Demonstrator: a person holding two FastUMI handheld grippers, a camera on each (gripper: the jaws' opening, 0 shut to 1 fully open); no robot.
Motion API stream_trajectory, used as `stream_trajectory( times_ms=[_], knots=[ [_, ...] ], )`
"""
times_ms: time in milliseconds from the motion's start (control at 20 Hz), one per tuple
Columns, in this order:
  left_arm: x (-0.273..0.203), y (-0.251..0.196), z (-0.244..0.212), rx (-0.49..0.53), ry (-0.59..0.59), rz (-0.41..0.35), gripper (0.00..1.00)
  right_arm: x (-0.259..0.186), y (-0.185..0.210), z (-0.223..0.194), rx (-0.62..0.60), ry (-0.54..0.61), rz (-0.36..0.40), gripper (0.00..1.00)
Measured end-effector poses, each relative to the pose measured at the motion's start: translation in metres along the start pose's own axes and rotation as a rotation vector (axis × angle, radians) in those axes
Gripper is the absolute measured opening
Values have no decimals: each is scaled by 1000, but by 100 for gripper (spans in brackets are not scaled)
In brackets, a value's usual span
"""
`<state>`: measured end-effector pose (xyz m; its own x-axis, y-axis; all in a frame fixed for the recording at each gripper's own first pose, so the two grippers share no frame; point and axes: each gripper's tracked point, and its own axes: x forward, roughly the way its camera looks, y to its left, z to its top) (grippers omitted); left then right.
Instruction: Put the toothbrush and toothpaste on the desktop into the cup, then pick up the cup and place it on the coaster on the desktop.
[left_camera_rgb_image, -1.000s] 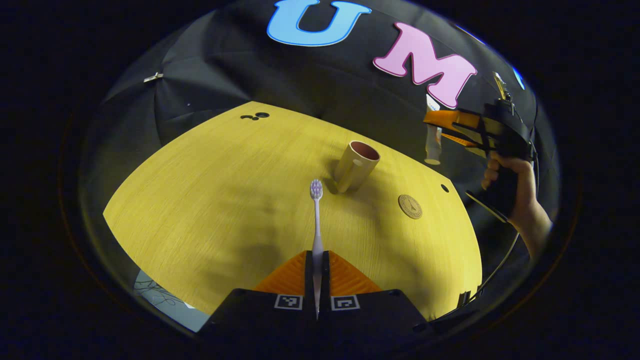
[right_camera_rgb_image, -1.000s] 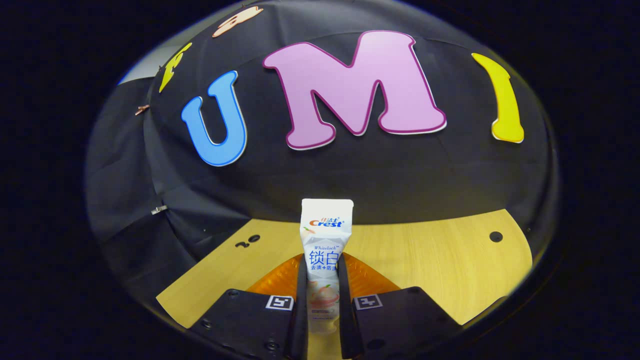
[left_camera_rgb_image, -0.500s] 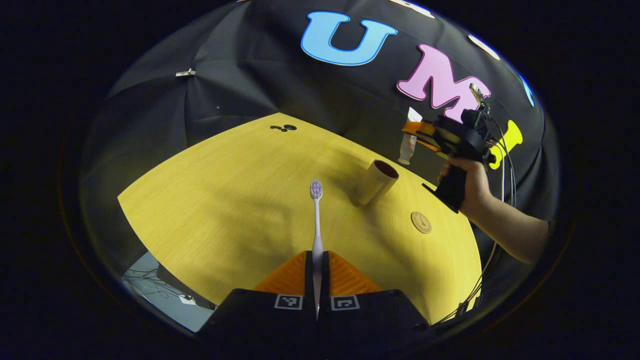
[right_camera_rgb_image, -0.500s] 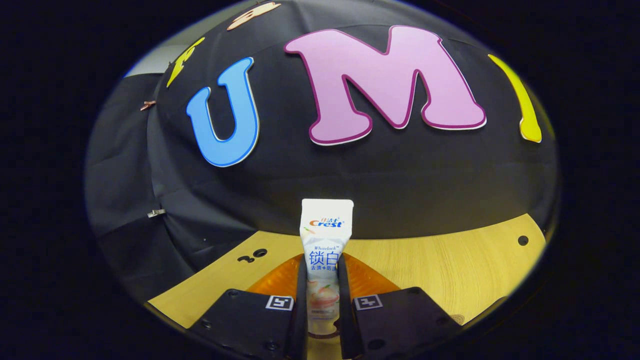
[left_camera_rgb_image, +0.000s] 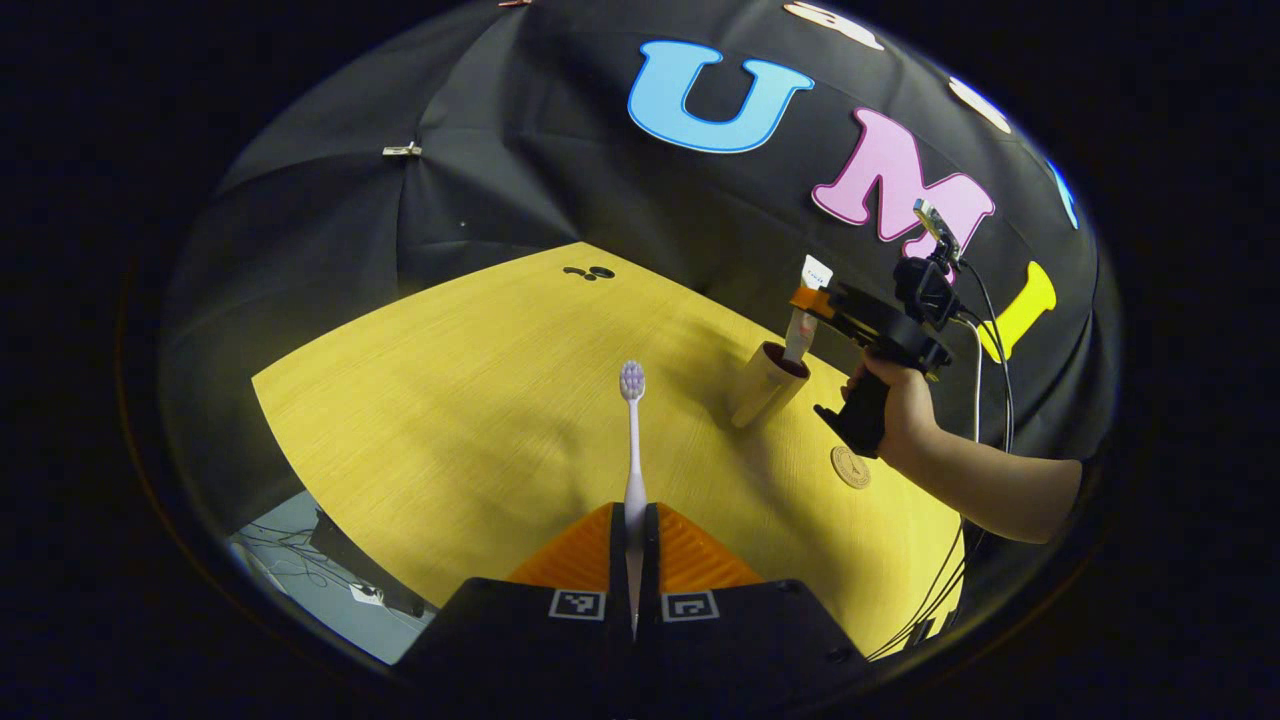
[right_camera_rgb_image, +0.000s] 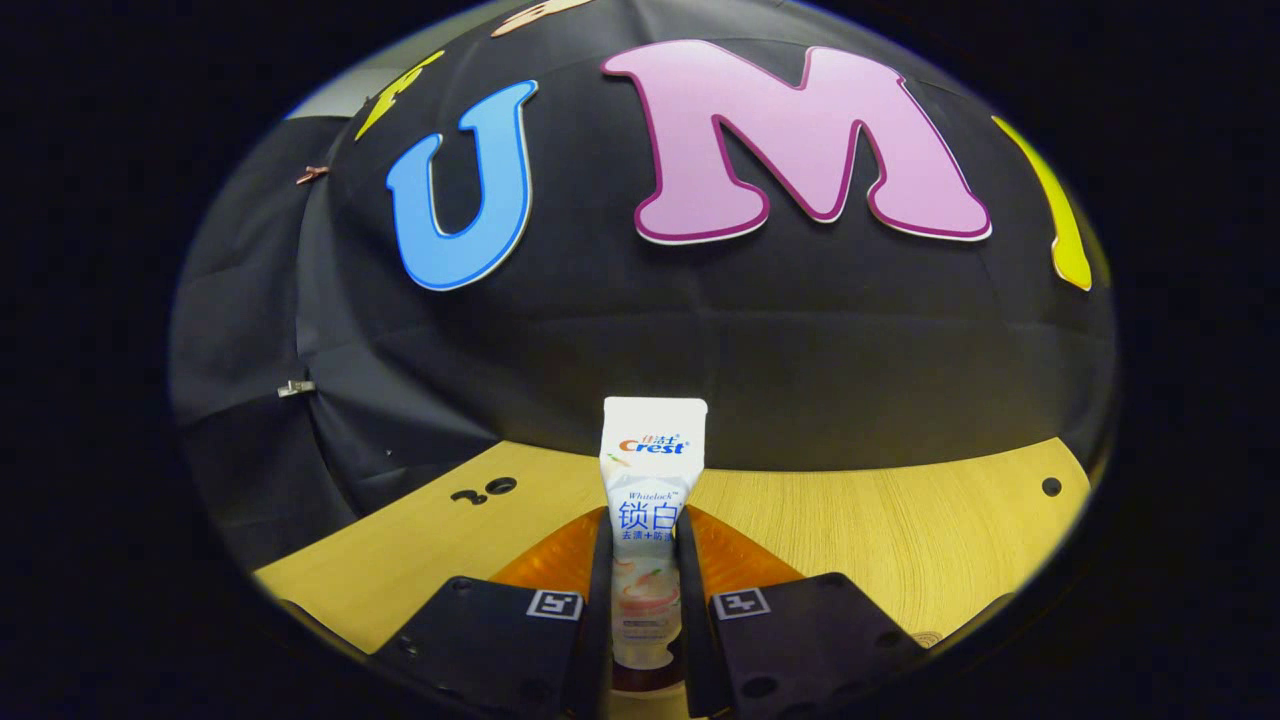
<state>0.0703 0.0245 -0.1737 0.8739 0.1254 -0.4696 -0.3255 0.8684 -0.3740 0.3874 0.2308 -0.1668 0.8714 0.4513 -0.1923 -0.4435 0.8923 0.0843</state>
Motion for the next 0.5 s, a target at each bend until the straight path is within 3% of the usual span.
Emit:
stream_trajectory(
  times_ms=[150, 250, 400, 500],
  knots=[
    [-2, 1, -1, 19, 13, -5, 6, -2, 4, -19, -7, 38, 14, 32],
    [-1, -6, 1, 34, 16, -13, 6, -6, 7, -27, 19, 60, 31, 53],
    [7, -22, 7, 45, 4, -29, 6, -24, 8, -26, 56, 68, 52, 98],
    [11, -31, 14, 43, -11, -49, 11, -45, 2, -18, 67, 62, 53, 99]
  ],
)
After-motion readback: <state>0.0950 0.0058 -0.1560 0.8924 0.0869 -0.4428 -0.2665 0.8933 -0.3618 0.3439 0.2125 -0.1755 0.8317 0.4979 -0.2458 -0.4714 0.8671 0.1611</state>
